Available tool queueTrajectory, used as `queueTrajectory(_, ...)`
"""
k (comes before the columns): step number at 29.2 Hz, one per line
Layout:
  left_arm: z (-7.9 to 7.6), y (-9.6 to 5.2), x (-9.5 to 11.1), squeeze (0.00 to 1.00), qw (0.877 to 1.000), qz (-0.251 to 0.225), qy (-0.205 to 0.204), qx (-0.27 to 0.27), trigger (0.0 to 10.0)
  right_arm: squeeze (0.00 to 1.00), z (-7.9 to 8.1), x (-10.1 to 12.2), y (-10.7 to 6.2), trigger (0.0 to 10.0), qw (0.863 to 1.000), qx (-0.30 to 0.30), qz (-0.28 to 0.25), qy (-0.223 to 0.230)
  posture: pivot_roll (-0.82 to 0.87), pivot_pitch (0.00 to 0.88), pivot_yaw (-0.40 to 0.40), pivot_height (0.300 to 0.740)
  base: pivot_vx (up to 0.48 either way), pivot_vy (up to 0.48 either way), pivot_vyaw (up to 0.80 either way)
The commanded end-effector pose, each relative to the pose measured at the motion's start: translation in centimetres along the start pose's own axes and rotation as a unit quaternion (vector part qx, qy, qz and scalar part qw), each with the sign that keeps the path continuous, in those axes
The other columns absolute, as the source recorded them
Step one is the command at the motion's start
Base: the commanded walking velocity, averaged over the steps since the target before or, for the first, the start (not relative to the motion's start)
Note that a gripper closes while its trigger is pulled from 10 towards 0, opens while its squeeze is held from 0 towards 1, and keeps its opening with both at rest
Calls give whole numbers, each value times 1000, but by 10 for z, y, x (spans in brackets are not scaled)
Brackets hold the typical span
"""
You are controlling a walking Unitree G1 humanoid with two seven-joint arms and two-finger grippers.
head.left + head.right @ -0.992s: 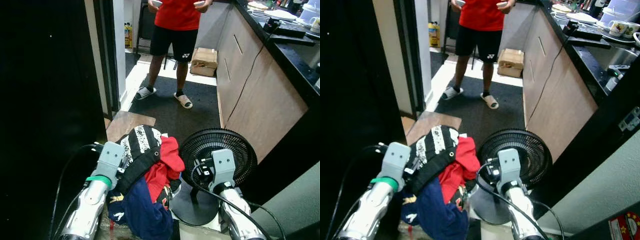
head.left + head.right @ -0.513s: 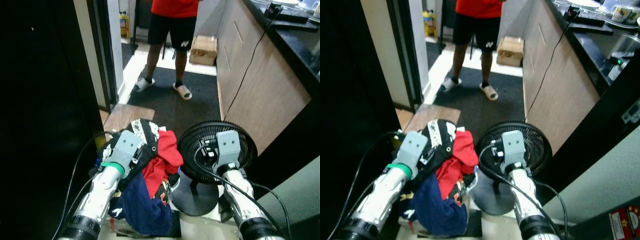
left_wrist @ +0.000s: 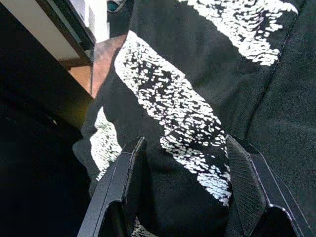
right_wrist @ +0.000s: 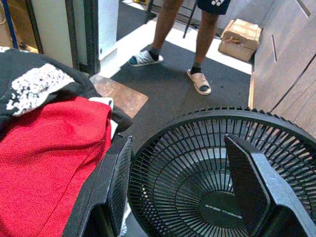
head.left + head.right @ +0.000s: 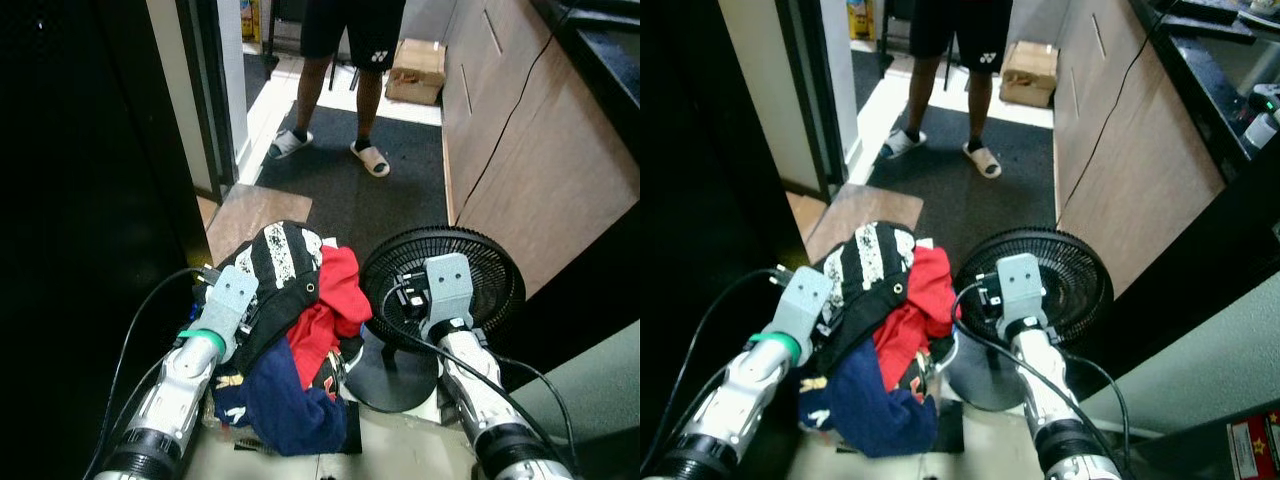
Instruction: Clothes washing
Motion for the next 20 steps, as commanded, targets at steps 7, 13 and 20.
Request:
queueTrajectory(7,-23,-11,-64,0,992,112,16,-62,3451,0,-12,-16,-8,10000,1000,-8,23,-10,35,217,-23,740,0,0,0)
queueTrajectory(13,-24,-8,-56,0,992,100,37,-67,0,0,-19,-19,-10,10000,999,-21,25,-12,31,212,-12,740,0,0,0)
queueTrajectory(20,-21,-7,-50,0,994,77,39,-61,0,0,-22,-19,-11,10000,999,-26,25,-12,26,197,-10,740,0,0,0)
Point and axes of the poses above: a point about 5 cm out from each wrist's last joint towards the gripper, its own y axis pointing out of the wrist towards the gripper, its own x axis along the axis of the wrist's last joint, z = x × y, the point moved 6 cm from there along y, pointing out of the wrist towards the gripper, and after that the axes turned 8 degrees about -y, right-handed, at the moved point
